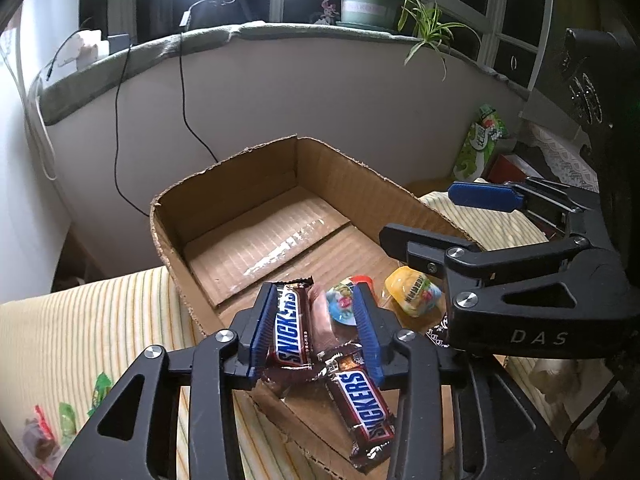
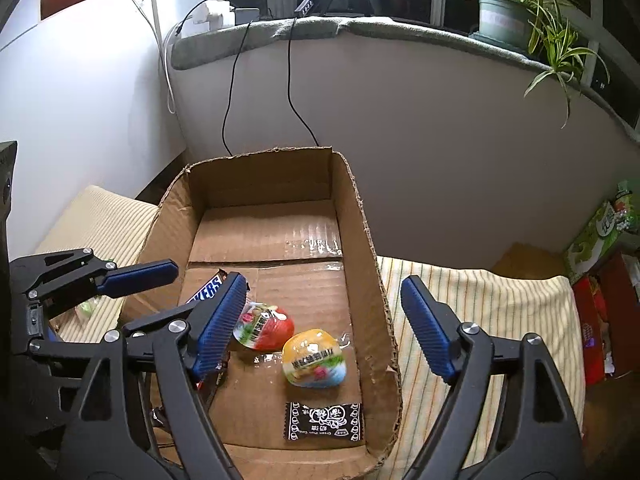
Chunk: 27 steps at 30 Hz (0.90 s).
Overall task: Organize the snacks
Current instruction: 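Carry the pink candy and chocolate egg over the box and open both tools, then lift both tools away from the box and move toward the bed snacks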
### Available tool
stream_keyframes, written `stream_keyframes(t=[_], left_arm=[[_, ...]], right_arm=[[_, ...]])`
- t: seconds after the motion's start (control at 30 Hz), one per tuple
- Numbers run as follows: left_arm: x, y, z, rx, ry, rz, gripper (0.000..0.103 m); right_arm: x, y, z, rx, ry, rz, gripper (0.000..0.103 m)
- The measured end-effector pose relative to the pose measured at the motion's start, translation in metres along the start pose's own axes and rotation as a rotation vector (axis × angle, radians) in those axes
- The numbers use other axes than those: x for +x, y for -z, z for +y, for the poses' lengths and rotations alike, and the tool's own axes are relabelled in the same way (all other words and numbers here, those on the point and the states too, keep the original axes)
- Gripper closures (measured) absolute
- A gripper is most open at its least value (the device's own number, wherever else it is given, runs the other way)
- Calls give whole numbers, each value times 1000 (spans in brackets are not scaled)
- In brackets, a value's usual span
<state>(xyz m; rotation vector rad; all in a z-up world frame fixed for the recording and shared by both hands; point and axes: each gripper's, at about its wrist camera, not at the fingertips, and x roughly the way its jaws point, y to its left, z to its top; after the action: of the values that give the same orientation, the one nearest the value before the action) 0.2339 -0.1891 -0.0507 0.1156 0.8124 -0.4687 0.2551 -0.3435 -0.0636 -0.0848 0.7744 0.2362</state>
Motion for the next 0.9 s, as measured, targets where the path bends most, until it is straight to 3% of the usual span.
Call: stream_keyframes(t=[0.6,0.9], left_arm=[[-48,14,-1,-9,-13,-56,51],[-84,33,22,-52,-48,-87,50]], right_arm=[[-36,9,12,3,-11,-29,7],[-58,15,38,-17,-63,-49,7]])
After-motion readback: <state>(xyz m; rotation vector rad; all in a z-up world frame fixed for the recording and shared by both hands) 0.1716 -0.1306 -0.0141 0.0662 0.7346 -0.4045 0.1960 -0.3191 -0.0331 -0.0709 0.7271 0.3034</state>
